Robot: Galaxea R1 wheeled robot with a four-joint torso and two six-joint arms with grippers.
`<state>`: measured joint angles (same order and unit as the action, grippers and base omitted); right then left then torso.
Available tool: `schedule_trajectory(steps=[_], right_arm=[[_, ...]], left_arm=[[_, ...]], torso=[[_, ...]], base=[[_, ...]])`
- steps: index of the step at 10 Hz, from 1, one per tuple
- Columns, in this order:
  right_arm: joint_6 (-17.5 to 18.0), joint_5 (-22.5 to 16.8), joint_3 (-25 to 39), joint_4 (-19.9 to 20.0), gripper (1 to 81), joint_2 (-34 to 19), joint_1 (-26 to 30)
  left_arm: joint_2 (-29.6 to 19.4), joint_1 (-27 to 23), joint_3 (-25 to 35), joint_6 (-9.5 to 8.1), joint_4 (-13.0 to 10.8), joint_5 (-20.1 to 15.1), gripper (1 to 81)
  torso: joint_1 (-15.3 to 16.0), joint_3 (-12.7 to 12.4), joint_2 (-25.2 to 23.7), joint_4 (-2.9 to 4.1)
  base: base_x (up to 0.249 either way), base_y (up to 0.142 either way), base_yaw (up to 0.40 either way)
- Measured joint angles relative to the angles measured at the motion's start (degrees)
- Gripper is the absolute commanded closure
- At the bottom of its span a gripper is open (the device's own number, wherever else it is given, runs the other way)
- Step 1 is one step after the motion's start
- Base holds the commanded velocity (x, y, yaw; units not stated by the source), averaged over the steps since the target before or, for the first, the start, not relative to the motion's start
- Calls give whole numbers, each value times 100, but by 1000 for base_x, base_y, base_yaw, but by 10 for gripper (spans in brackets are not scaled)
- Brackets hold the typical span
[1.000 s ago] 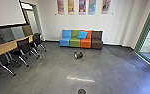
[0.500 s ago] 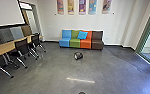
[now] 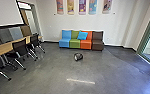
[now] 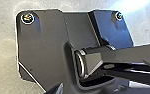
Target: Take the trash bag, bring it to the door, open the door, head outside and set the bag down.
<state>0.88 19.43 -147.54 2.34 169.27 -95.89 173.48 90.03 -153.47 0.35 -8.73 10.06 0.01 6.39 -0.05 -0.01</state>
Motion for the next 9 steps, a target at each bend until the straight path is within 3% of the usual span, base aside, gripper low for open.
schedule_trajectory(steps=[9], right_arm=[[2, -1, -238, 0, 10, 162, 5]], left_arm=[[-2, -30, 0, 0, -2, 0, 10]], torso=[[2, 0, 0, 0]], base=[[167, 0, 0]])
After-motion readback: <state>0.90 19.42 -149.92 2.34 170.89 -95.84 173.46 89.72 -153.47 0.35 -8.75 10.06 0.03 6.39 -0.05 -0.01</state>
